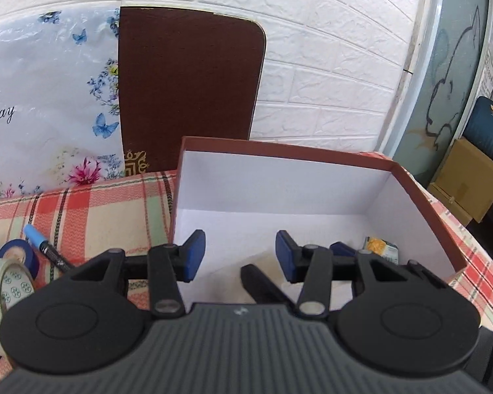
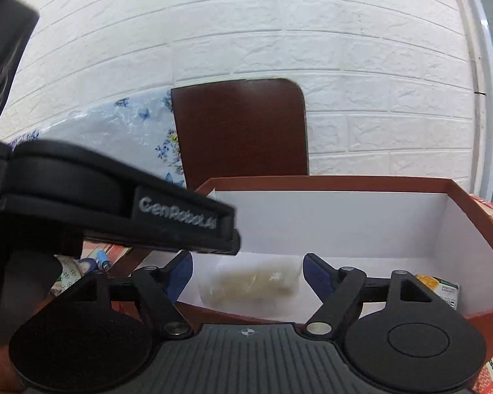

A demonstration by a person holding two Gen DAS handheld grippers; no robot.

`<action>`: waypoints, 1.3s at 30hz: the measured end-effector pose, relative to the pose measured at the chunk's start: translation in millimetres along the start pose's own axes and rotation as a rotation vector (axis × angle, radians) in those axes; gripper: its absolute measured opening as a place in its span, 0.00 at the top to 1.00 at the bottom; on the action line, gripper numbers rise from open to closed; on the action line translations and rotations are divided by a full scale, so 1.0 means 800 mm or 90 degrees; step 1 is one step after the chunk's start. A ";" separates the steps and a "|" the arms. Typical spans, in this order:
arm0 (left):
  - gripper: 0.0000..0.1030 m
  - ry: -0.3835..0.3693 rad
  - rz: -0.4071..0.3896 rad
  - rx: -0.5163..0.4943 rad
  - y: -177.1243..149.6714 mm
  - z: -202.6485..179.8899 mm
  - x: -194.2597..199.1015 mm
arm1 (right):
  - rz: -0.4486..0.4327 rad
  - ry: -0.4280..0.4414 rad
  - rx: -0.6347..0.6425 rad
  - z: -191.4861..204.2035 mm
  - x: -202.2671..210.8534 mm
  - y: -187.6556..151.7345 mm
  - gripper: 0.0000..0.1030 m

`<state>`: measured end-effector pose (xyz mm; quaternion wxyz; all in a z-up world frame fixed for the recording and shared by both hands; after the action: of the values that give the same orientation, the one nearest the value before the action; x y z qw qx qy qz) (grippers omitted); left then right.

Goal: Organize objects

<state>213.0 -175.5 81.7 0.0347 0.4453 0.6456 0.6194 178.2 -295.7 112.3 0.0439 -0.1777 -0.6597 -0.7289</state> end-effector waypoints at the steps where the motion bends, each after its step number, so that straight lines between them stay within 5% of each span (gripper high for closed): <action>1: 0.48 -0.001 -0.008 -0.004 -0.001 -0.002 0.008 | -0.009 -0.006 0.001 0.000 0.007 -0.002 0.28; 7: 0.46 -0.001 -0.049 -0.040 -0.035 -0.012 0.080 | -0.093 -0.016 0.007 0.019 0.093 -0.033 0.29; 11: 0.42 0.013 -0.037 -0.039 -0.093 0.006 0.123 | -0.029 0.034 0.044 0.047 0.124 -0.071 0.29; 15: 0.41 0.091 0.021 0.010 -0.154 0.054 0.137 | 0.113 0.112 0.077 0.089 0.120 -0.109 0.36; 18: 0.41 0.166 0.043 0.040 -0.188 0.104 0.155 | 0.163 0.158 0.125 0.122 0.122 -0.125 0.41; 22: 0.30 0.303 -0.013 0.081 -0.207 0.179 0.193 | 0.165 0.179 0.140 0.155 0.101 -0.116 0.40; 25: 0.34 0.349 -0.046 0.146 -0.205 0.224 0.212 | 0.136 0.206 0.098 0.183 0.080 -0.088 0.40; 32: 0.27 0.343 -0.051 0.132 -0.207 0.229 0.211 | 0.121 0.224 0.071 0.246 0.011 -0.041 0.40; 34: 0.27 0.340 -0.054 0.135 -0.215 0.226 0.216 | 0.145 0.240 0.079 0.257 -0.008 -0.042 0.48; 35: 0.26 0.339 -0.055 0.136 -0.216 0.227 0.216 | 0.156 0.249 0.084 0.261 -0.012 -0.045 0.60; 39: 0.26 0.337 -0.055 0.139 -0.218 0.226 0.217 | 0.131 0.263 0.115 0.264 0.016 -0.034 0.60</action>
<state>123.7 98.9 -16.7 -0.1567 0.2410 0.7137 0.6388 200.3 -83.3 104.5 0.2673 -0.0866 -0.6778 -0.6795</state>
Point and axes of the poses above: each gripper's, at about its wrist camera, not at the fingertips, and x roughly against the way its jaws point, z to its left, y to its top, the point moved 2 cm from there along -x, roughly the way its jaws point, and after that the axes turned 9 degrees about -y, right-handed, at the moved point
